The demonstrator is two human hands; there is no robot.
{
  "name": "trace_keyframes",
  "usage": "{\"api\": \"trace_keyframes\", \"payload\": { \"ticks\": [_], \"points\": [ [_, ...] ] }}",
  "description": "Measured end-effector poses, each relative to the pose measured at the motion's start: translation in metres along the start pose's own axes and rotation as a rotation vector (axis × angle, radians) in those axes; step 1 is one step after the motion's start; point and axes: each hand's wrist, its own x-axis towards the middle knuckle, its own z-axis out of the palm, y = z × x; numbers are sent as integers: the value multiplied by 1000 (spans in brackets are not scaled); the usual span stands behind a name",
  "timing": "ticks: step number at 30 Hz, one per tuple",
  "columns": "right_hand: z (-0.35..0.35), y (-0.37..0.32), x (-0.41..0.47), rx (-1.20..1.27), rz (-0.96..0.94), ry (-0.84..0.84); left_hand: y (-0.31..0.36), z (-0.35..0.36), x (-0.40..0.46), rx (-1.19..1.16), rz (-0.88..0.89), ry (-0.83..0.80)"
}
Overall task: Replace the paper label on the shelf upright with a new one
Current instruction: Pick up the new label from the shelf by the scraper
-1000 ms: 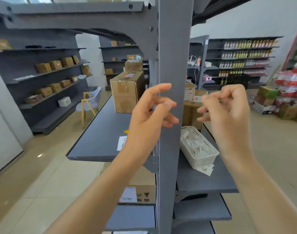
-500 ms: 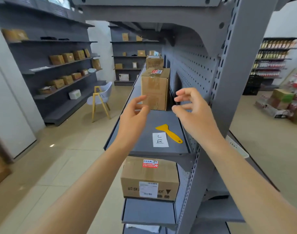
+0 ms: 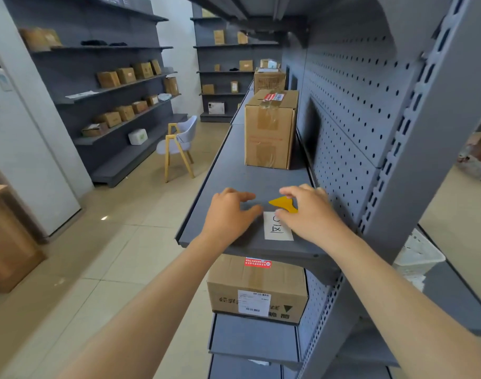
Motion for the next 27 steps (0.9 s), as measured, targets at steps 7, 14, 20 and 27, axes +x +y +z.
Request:
{"api": "trace_keyframes", "payload": {
  "ticks": [7,14,20,27],
  "points": [
    [13,7,3,-173,12,-25,0,9,0,204,129,-4],
    [14,6,4,-201,36,-15,1,13,10,90,78,-29],
    [8,3,4,334,79,6,16,-9,-1,-499,-122,-68],
    [-23,-15,-7,592,-76,83,32,-54,-18,-709,-143,-200]
  ]
}}
